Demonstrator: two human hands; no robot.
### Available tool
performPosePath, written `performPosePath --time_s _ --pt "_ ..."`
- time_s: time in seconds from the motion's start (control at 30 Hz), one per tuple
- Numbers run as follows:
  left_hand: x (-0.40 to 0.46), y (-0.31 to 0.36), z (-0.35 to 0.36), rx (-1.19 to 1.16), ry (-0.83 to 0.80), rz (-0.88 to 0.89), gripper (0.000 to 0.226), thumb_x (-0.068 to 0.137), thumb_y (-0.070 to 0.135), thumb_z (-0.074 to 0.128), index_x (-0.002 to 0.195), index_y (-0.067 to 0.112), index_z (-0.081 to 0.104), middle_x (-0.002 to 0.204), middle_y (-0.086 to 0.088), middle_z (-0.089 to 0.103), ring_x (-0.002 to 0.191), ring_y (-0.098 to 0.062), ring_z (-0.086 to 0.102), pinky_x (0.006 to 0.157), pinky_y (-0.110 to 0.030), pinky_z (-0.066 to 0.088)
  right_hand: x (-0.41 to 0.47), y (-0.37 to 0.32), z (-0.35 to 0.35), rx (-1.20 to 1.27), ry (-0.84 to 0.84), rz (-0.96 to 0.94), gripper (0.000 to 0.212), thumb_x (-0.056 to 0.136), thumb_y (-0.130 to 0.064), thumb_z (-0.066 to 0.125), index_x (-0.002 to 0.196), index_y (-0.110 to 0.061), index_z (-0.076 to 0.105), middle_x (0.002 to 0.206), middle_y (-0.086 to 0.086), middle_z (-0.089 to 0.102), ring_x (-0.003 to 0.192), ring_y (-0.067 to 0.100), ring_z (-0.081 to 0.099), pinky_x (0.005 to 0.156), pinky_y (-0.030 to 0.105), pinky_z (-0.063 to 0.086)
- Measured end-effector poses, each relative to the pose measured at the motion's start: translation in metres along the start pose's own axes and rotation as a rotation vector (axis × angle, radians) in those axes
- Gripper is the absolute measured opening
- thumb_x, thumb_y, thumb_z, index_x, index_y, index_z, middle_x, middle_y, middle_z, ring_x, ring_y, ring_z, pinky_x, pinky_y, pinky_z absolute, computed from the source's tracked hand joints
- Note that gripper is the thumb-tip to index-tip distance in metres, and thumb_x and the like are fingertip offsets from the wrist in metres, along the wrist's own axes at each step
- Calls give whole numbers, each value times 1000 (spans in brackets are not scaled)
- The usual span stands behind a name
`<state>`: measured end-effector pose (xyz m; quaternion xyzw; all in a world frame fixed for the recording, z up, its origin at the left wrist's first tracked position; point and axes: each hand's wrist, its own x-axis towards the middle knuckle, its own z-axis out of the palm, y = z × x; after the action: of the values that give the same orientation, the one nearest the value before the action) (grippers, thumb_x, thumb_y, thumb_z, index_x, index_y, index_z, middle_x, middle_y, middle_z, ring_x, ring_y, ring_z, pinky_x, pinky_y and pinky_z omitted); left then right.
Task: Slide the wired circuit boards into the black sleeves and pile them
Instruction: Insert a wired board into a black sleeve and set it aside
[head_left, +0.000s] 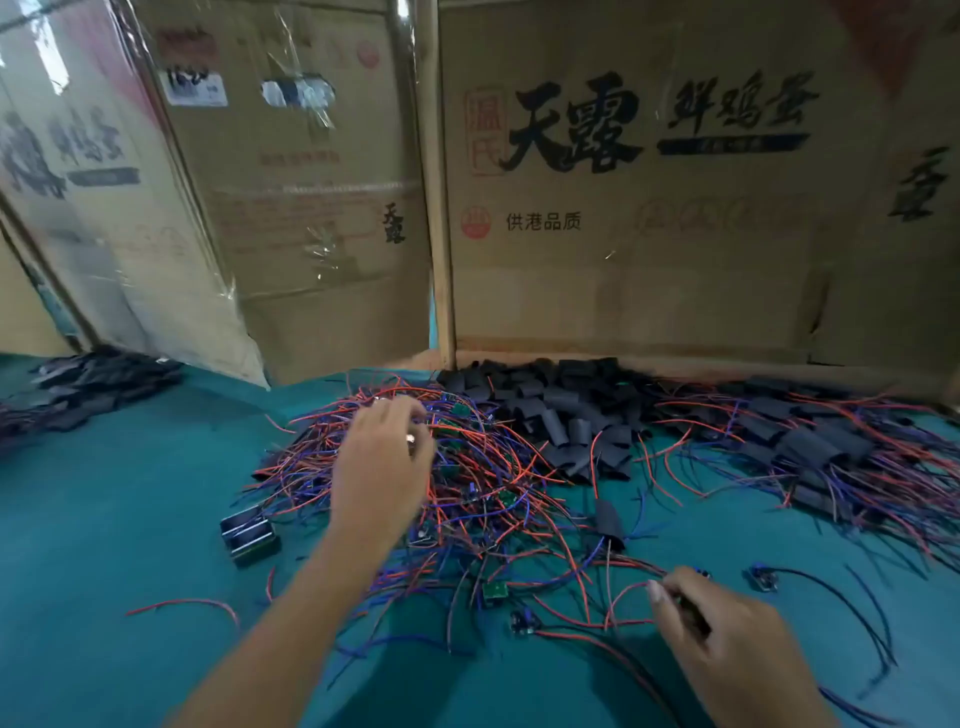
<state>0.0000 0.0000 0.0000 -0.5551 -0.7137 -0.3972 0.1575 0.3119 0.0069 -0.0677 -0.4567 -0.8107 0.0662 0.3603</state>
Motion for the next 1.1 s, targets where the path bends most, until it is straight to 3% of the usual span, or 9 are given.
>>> performPosePath --time_s 0.1,0.2,0.27,0.37,0.5,0.67,0.8,0.9,1.1 --pt "45 -41 -6 398 -231 -46 23 93 12 52 115 10 59 114 -14 59 108 -33 52 92 -44 44 5 -4 -1 3 -73 60 29 90 -27 65 66 -33 51 42 -7 37 39 4 34 44 24 28" --pt "56 -56 -5 561 -508 -125 23 93 11 51 114 14 57 109 -11 67 101 -34 64 81 -43 53 9 -7 0 -7 -90 50 35 91 -29 64 65 -36 42 42 -6 35 39 5 32 43 24 26" --pt "53 -56 0 667 -460 -21 17 93 15 56 110 18 59 99 -5 69 95 -30 66 73 -38 51 9 -1 -1 -4 -123 71 36 93 -30 62 64 -36 40 43 -5 35 40 8 33 44 26 25" --pt "60 -59 -7 695 -313 138 26 92 42 65 106 22 57 104 1 67 104 -24 62 84 -39 42 9 2 -1 13 -148 67 33 95 -32 58 66 -34 42 45 -4 39 41 11 35 45 26 24" --pt "71 -41 -22 642 -468 213 41 82 63 65 91 26 49 85 11 57 92 -19 56 82 -35 31 10 4 2 17 -168 69 33 96 -36 55 66 -36 40 46 -3 41 43 13 39 46 26 25" --pt "43 -6 -36 -28 -337 79 40 82 49 75 75 26 44 65 5 57 64 -20 53 62 -34 41 10 10 4 37 -150 70 35 95 -33 58 65 -38 40 45 -5 39 42 14 39 45 27 25" --pt "-9 41 -14 -825 -275 -200 11 93 22 69 95 24 58 69 -6 72 64 -20 69 65 -32 53 9 12 7 14 -77 77 26 89 -26 69 67 -26 54 46 -9 38 43 11 37 46 31 36" --pt "-30 60 0 -1313 -300 -418 21 84 24 69 97 10 61 70 -11 68 55 -21 62 52 -26 50 8 13 4 28 -30 134 27 87 -27 69 67 -30 52 48 -12 44 44 8 37 48 34 39" --pt "-40 49 6 -1547 -373 -577 19 87 25 63 93 13 49 74 -9 63 41 -15 48 40 -25 37 84 10 2 16 -328 230 21 93 -42 57 76 -29 56 69 -6 61 65 13 57 60 26 42"
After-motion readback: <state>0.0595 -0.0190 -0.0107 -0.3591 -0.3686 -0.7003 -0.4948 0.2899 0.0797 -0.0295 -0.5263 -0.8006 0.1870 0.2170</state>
